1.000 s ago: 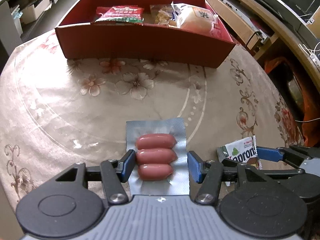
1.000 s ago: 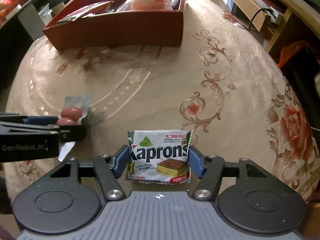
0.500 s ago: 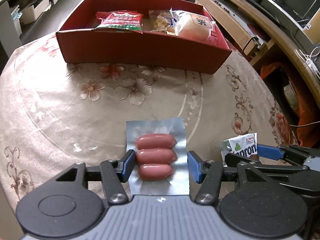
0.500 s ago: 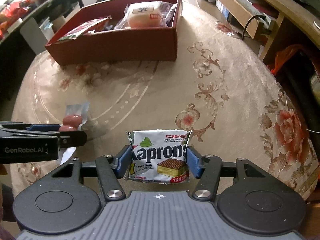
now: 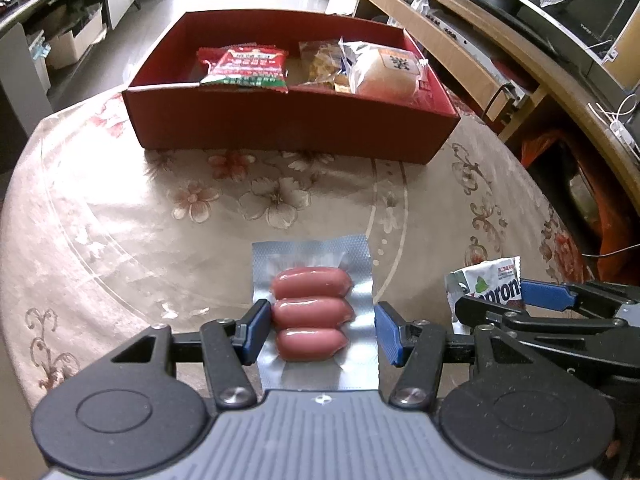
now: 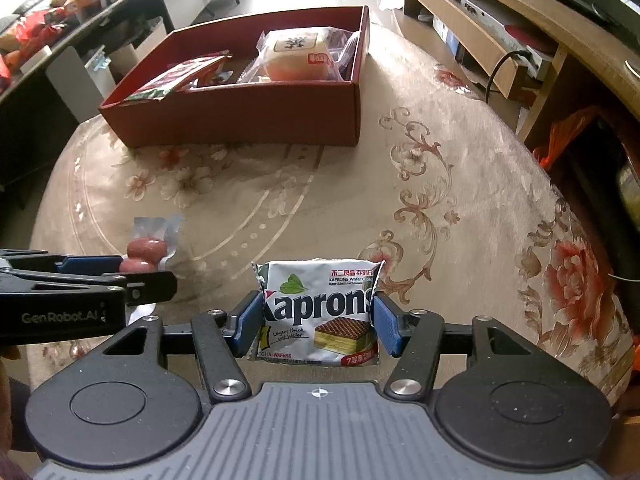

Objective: Organize snacks
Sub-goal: 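Carry the sausage pack and Kaprons packet over the red box with both grippers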

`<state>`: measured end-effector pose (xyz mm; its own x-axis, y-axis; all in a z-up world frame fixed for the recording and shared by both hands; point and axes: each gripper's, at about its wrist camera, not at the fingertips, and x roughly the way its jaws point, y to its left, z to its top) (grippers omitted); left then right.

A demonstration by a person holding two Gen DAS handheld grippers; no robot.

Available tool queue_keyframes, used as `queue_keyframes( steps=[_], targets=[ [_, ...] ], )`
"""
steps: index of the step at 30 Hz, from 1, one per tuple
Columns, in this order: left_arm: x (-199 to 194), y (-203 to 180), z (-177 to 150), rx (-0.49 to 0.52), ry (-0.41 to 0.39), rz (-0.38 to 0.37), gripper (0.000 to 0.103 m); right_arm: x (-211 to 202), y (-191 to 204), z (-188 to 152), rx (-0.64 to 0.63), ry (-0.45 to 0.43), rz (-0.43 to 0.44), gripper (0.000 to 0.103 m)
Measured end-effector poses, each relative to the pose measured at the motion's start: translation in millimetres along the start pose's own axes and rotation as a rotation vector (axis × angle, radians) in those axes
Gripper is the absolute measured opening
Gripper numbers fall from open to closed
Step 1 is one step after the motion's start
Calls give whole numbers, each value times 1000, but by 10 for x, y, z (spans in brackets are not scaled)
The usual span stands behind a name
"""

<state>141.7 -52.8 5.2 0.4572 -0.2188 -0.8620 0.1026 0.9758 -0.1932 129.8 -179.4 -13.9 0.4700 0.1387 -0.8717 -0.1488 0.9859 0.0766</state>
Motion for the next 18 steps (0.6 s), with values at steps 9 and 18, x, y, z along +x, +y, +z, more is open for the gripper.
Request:
queue_keyframes(
  steps=[9, 18],
  targets=[
    [-76, -14, 17, 28, -41, 26, 57, -19, 52, 40, -10, -21, -7, 66],
    [-142, 12, 31, 41, -76, 52, 57, -36, 83, 81, -8, -36, -3, 66]
  ],
)
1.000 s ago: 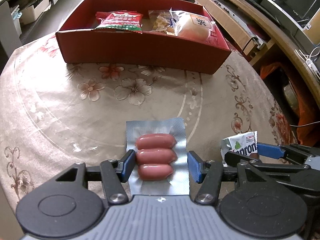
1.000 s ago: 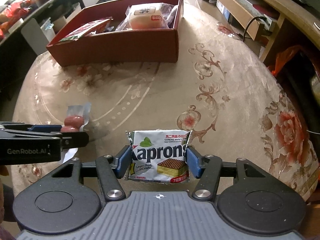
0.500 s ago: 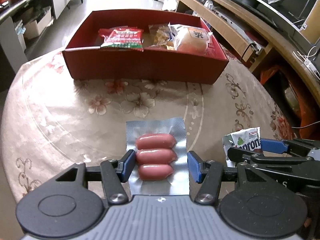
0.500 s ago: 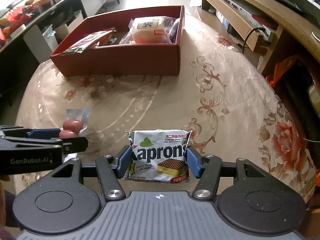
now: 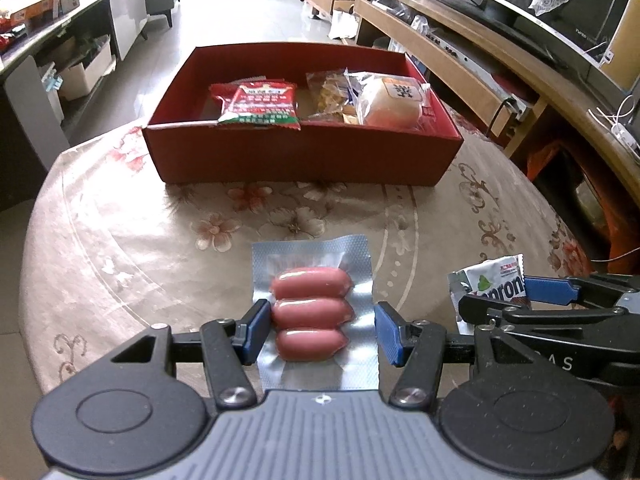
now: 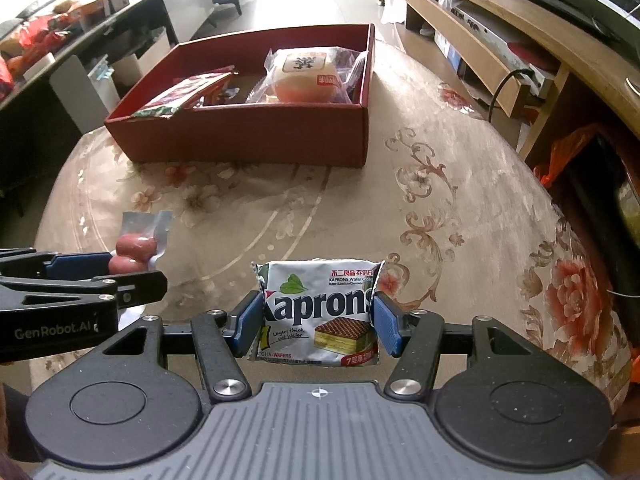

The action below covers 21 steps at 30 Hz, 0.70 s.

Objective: Organize snacks
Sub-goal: 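Carry the sausage pack and Kaprons packet over the red box with both grippers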

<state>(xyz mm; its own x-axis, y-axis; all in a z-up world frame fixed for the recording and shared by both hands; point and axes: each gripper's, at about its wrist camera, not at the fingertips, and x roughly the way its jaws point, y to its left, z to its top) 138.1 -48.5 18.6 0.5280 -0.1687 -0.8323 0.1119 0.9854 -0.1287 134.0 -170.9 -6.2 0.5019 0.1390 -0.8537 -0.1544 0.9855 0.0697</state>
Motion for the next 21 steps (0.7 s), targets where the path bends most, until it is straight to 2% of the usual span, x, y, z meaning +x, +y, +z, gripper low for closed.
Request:
queue_keyframes(
  steps=[21],
  targets=[
    [-131, -11, 62, 23, -71, 29, 57, -104, 60, 186, 15, -82, 11, 66]
  ],
)
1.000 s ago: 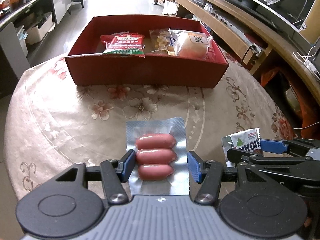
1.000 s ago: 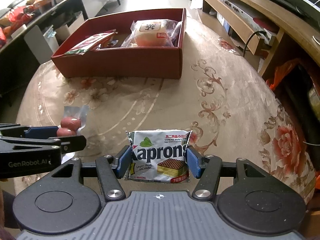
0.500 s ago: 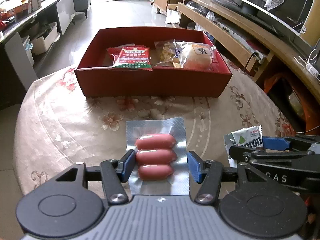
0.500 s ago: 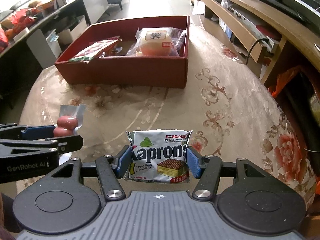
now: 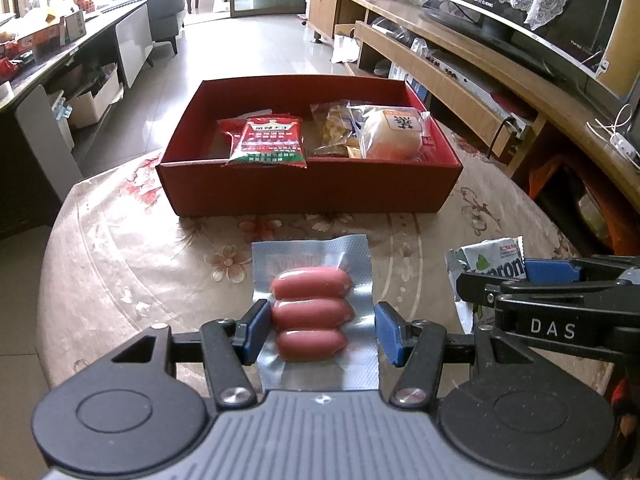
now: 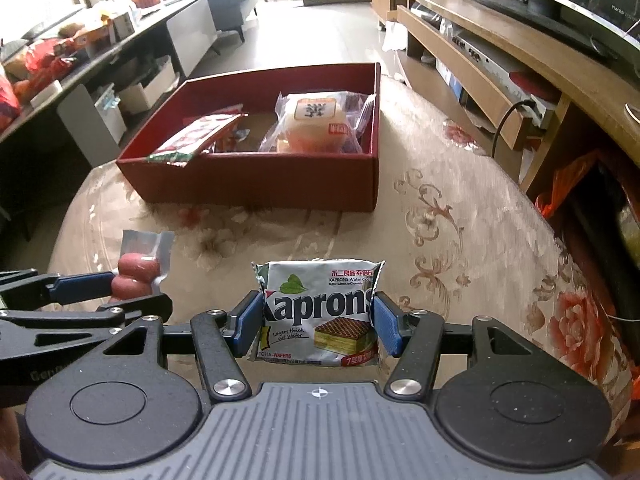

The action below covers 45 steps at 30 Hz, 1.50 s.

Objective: Organize snacks
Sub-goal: 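Carry the sausage pack and Kaprons packet over the red box with both grippers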

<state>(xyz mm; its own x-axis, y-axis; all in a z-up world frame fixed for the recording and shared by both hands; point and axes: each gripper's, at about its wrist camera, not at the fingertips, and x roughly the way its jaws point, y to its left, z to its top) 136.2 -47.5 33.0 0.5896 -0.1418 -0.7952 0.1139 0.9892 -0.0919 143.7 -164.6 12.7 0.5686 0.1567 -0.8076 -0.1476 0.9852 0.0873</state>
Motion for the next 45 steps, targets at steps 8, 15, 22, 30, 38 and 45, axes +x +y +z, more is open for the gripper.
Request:
queue_keyframes(
  steps=[8, 15, 22, 30, 38, 45],
  targets=[
    [-28, -2, 80, -3, -27, 5, 57, -25, 19, 95, 4, -33, -4, 66],
    [-24, 16, 147, -11, -40, 10, 57, -45, 5, 195, 16, -63, -2, 66],
    [-19, 47, 291, -21, -67, 23, 57, -60, -22, 321, 32, -96, 4, 66],
    [13, 109, 542, -41, -102, 40, 57, -29, -7, 504, 35, -125, 11, 66],
    [168, 138, 814, -54, -115, 63, 57, 89, -4, 740, 41, -142, 21, 66],
    [336, 145, 1056, -64, -118, 81, 57, 251, -5, 970, 53, -149, 31, 66]
  ],
)
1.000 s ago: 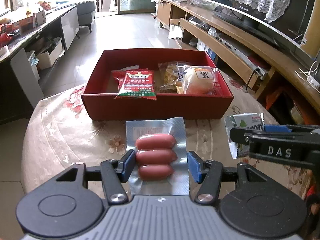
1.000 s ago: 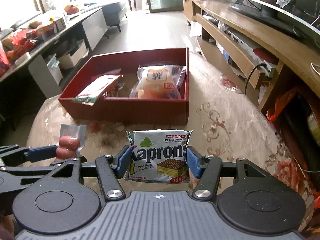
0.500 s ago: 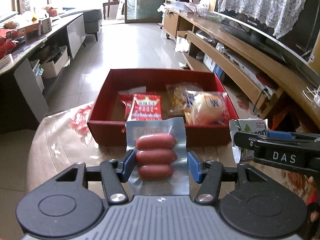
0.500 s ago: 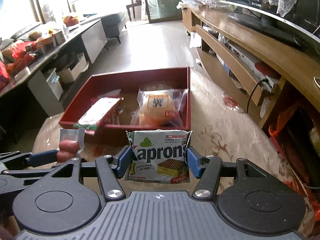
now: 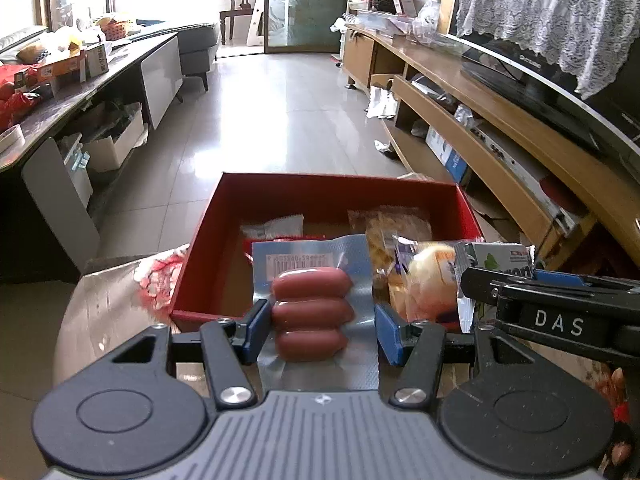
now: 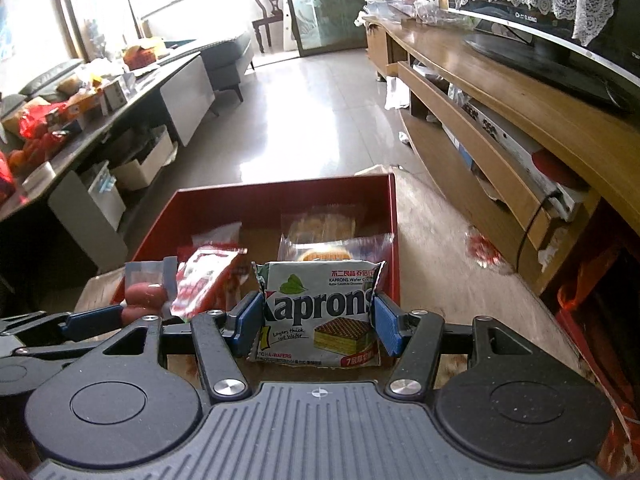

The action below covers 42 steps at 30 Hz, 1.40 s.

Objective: Organize snacks
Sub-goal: 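Carry the sausage pack and Kaprons packet over the red box with both grippers, then lower both packets into the red box and open both grippers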

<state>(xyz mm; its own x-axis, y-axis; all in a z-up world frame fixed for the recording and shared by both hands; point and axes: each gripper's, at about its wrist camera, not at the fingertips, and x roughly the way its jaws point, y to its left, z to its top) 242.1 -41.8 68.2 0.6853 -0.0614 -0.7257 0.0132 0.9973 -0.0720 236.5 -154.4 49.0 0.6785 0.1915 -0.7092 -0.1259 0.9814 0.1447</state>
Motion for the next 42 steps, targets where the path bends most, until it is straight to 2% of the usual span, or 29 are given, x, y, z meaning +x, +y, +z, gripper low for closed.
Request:
queue_keyframes(
  steps=[16, 26, 30, 42],
  targets=[
    [441, -9, 279, -13, 10, 57, 57, 408, -47, 273, 13, 10, -3, 66],
    [683, -90, 311, 9, 38, 79, 57, 646, -61, 353, 17, 19, 17, 66],
    [722, -65, 304, 14, 43, 89, 54, 718, 12, 352, -5, 13, 27, 66],
    [703, 34, 308, -15, 52, 83, 55, 807, 48, 362, -25, 28, 26, 76]
  ],
)
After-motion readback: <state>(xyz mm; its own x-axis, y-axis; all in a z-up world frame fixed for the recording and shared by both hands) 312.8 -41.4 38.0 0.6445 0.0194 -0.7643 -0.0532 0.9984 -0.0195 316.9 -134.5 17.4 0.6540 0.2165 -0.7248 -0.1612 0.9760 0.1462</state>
